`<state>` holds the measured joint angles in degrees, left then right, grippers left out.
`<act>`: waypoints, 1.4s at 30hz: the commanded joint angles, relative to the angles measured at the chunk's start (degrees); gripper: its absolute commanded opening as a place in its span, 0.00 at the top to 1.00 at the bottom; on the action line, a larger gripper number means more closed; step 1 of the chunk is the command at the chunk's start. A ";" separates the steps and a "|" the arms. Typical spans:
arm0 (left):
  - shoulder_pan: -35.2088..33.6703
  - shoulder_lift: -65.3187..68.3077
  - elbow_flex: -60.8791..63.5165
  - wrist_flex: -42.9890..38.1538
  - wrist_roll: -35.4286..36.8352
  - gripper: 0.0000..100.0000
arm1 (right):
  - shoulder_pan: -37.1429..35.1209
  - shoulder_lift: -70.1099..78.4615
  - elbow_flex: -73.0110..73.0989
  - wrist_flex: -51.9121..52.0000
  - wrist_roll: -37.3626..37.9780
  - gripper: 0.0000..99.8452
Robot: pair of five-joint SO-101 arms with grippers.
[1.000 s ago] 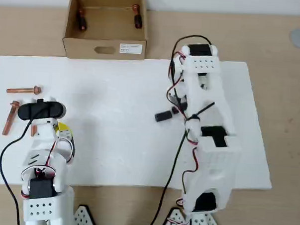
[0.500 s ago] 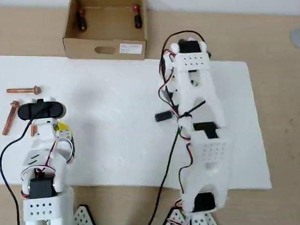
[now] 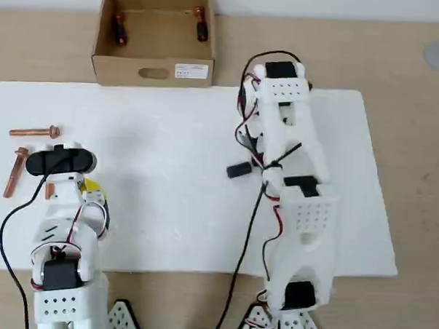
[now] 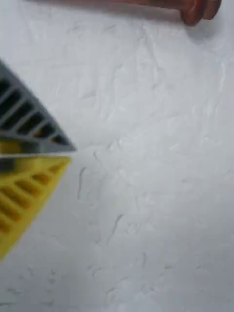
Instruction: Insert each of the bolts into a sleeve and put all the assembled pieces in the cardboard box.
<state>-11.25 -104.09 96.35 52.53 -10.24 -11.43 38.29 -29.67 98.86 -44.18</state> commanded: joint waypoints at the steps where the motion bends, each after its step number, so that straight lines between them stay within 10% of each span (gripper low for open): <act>1: 0.00 -0.40 0.62 0.18 -0.44 1.00 | 1.01 0.13 -2.33 -0.44 -0.18 0.80; 42: 0.00 -0.40 0.62 0.18 -0.53 1.00 | 4.09 3.65 -2.33 -0.09 2.73 0.97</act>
<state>-11.25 -104.09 96.35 52.53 -10.24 -9.32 42.15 -29.67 98.77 -43.12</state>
